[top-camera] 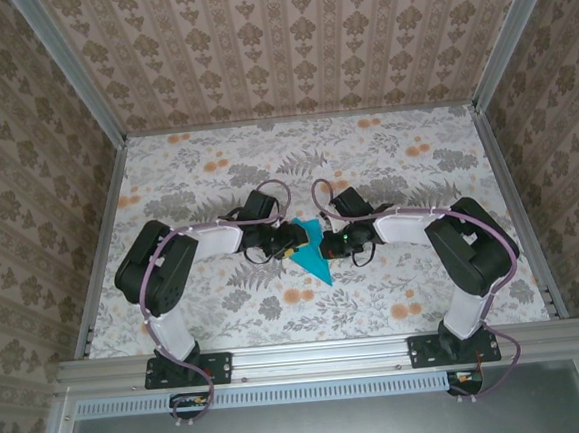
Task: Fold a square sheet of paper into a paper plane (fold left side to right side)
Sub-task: Fourth fold the wing at the center of the table.
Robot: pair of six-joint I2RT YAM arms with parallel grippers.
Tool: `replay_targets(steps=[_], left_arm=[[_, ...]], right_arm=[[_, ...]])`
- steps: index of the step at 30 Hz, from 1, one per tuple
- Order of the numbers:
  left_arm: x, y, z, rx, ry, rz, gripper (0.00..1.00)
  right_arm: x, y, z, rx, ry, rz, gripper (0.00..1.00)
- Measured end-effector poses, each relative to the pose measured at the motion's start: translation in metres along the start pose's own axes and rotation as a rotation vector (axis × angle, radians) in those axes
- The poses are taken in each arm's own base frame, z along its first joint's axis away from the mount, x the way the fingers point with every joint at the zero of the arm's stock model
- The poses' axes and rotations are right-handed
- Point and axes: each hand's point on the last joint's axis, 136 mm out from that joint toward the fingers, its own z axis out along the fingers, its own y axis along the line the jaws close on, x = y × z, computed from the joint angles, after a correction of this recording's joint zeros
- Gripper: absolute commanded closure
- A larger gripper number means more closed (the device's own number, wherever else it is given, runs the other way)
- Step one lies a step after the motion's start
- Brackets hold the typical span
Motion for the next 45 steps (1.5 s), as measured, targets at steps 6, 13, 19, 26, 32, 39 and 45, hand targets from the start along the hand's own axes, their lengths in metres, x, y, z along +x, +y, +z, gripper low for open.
replay_targets(steps=[6,13,19,26,32,39,45], left_arm=[[0.0,0.0,0.0,-0.001,0.001,-0.001,0.57],[0.0,0.0,0.0,-0.001,0.001,-0.001,0.57],[0.0,0.0,0.0,-0.001,0.0,0.0,0.57],[0.0,-0.001,-0.006,-0.014,-0.006,0.026,0.63],[-0.012,-0.026,-0.013,0.022,-0.022,0.089,0.77],[-0.023,-0.041,-0.004,0.055,-0.011,0.121,0.82],[-0.02,-0.024,0.014,0.026,0.035,0.103,0.84]], right_arm=[[0.001,0.0,0.001,-0.001,-0.001,0.001,0.98],[0.001,0.0,0.001,0.0,-0.001,0.001,0.98],[0.001,0.0,0.001,0.005,-0.002,-0.002,0.98],[0.002,-0.001,0.001,0.013,-0.002,-0.007,0.99],[0.001,0.0,0.001,0.024,-0.003,-0.012,0.99],[0.001,0.0,0.001,0.028,-0.002,-0.014,0.99],[0.001,0.0,0.001,0.031,-0.001,-0.018,0.99]])
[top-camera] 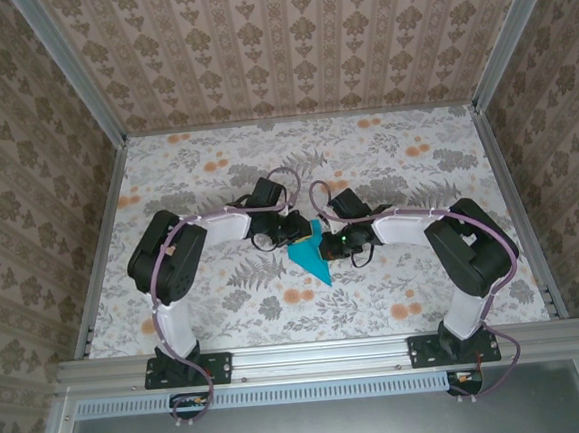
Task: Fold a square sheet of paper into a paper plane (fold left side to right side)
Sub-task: Fourth fold the wing at the center of the table.
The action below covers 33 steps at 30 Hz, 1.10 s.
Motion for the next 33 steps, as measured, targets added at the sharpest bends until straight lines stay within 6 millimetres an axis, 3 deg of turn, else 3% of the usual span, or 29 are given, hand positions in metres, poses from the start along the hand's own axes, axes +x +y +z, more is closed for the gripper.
replay_targets(steps=[14,23,27,33], left_arm=[[0.003,0.013,0.006,-0.043,0.021,0.011,0.85],[0.004,0.014,0.006,-0.047,0.024,0.015,0.85],[0.003,0.015,0.006,-0.049,0.022,0.015,0.85],[0.003,0.015,0.007,-0.049,0.023,0.014,0.86]], right_arm=[[0.0,0.0,0.0,0.014,0.008,-0.014,0.98],[0.0,0.0,-0.003,0.023,0.014,-0.014,0.84],[-0.001,0.004,-0.02,0.032,0.0,-0.018,0.77],[-0.012,0.028,-0.052,-0.029,-0.072,-0.04,0.84]])
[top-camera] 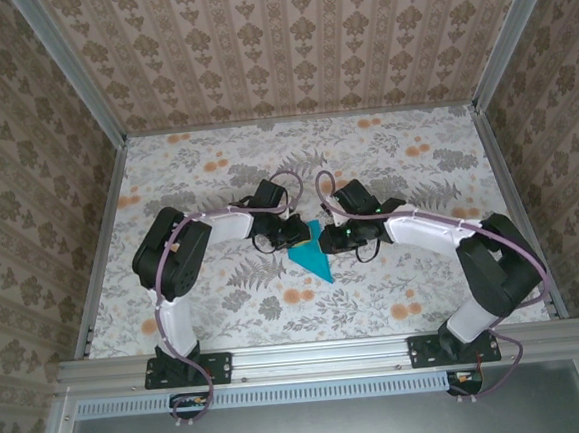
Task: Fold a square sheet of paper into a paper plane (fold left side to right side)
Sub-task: Fourth fold the wing at the center of the table.
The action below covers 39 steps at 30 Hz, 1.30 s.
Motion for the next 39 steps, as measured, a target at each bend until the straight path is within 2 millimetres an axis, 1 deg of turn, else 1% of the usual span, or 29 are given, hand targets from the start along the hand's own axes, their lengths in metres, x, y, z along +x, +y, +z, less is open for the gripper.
replay_targets(steps=[3,5,7,12,15,31,39], left_arm=[[0.0,0.0,0.0,0.0,0.0,0.0,0.86],[0.0,0.0,0.0,0.0,0.0,0.0,0.86],[0.0,0.0,0.0,0.0,0.0,0.0,0.86],[0.0,0.0,0.0,0.0,0.0,0.0,0.86],[0.0,0.0,0.0,0.0,0.0,0.0,0.86],[0.0,0.001,0.0,-0.001,-0.001,0.0,0.86],[0.0,0.001,0.0,-0.001,-0.001,0.002,0.86]], right_arm=[[0.002,0.015,-0.001,-0.065,0.009,0.016,0.86],[0.009,0.022,0.004,-0.097,0.032,0.031,0.86],[0.015,0.024,0.012,-0.115,0.062,0.05,0.87],[0.028,0.016,0.033,-0.12,0.133,0.101,0.87],[0.033,0.012,0.04,-0.109,0.156,0.121,0.87],[0.056,0.001,0.046,-0.066,0.23,0.131,0.86],[0.062,-0.004,0.045,-0.032,0.248,0.11,0.86]])
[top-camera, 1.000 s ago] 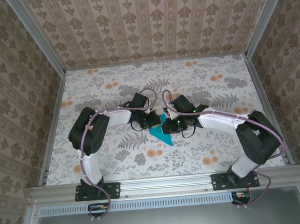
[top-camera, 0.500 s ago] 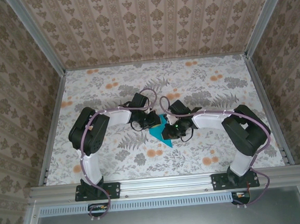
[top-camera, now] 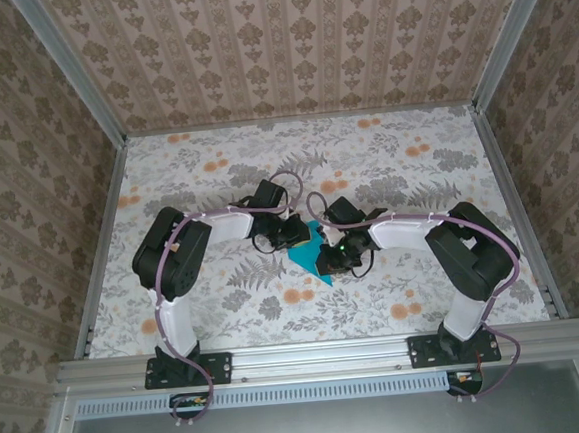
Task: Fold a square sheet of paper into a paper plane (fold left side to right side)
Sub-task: Fourth fold the wing at the center of the table.
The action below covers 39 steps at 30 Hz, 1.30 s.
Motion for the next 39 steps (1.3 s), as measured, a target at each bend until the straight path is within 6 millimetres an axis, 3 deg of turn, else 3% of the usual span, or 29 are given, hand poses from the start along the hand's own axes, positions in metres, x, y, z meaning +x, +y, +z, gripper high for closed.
replay_targets(steps=[33,39], left_arm=[[0.006,0.001,0.0,0.007,0.027,0.001,0.87],[0.006,0.001,0.0,0.007,0.027,0.001,0.87]], right_arm=[[0.028,-0.011,-0.005,0.159,0.106,-0.033,0.86],[0.041,-0.015,-0.009,0.181,0.144,-0.021,0.87]])
